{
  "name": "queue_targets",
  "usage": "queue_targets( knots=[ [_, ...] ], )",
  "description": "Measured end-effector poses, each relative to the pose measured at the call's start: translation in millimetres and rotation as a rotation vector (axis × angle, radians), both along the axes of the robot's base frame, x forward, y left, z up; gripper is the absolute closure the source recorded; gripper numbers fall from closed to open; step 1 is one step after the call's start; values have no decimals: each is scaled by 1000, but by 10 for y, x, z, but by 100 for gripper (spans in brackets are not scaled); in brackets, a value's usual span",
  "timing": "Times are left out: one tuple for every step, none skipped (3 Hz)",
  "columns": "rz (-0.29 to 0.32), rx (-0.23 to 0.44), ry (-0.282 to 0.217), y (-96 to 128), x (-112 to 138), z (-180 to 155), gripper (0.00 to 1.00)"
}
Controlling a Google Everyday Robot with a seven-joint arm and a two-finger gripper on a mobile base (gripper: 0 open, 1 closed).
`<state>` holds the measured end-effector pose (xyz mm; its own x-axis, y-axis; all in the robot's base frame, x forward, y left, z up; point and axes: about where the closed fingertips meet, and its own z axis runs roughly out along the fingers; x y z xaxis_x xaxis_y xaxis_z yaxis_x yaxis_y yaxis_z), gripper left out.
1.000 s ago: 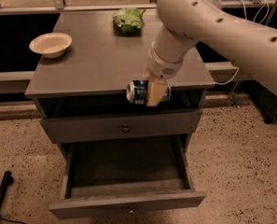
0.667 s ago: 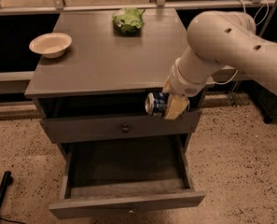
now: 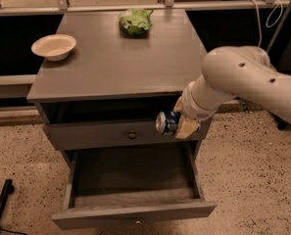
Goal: Place pepsi can into middle drawer
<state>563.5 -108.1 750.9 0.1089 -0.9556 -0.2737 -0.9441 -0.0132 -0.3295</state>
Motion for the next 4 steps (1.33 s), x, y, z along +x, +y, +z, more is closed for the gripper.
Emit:
queue_targets(
  knots=[
    [0, 4, 19, -159, -218, -1098, 100],
    [-4, 16, -10, -116, -145, -992, 100],
    [-44, -23, 93, -208, -199, -1531, 100],
    [-77, -37, 127, -308, -326, -2288, 100]
  ],
)
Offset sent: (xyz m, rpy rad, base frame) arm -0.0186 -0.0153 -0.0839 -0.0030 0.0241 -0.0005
